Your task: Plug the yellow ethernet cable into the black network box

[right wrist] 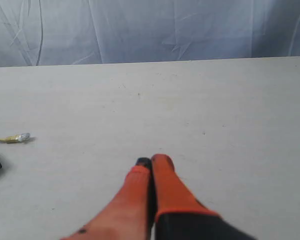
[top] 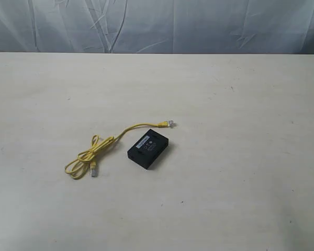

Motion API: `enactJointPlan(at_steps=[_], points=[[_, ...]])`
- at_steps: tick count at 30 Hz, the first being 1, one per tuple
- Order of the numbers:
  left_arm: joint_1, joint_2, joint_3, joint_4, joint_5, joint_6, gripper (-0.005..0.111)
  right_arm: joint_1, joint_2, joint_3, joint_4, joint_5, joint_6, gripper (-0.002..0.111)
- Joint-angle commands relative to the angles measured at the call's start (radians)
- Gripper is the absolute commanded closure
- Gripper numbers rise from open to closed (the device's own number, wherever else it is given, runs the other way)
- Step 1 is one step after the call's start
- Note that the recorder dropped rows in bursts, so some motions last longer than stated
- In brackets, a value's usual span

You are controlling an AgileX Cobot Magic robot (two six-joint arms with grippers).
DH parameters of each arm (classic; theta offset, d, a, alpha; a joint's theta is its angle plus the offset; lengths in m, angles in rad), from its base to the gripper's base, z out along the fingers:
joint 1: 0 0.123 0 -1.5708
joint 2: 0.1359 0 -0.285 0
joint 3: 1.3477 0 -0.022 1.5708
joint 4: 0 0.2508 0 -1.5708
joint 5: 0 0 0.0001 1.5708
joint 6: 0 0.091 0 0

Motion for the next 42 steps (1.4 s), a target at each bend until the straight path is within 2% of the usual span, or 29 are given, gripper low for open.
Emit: enactJointPlan(at_steps=[1, 23, 25, 28, 36, 42], points=[[0.001, -0.005, 0.005, 0.006, -0.006, -0.006, 0.107, 0.003, -0.005, 0.001, -0.003, -0.006, -0.003, 0.108], [0.001, -0.005, 0.005, 0.006, -0.006, -0.006, 0.107, 0.003, -0.005, 0.001, -0.003, -0.006, -0.003, 0.108], [0.001, -0.005, 0.005, 0.040, -0.014, -0.006, 0.107, 0.003, -0.005, 0.001, -0.003, -0.006, -0.003, 0.108], [0.001, -0.005, 0.005, 0.046, -0.063, -0.006, 0.107, 0.003, -0.005, 0.001, -0.003, -0.006, -0.003, 0.108], [0.001, -0.005, 0.005, 0.046, -0.309, -0.006, 0.107, 0.003, -0.005, 0.001, -0.003, -0.006, -0.003, 0.108], [0.001, -0.005, 0.005, 0.046, -0.373, -0.006, 0.107, 0.003, -0.005, 0.001, -0.003, -0.006, -0.003, 0.108]])
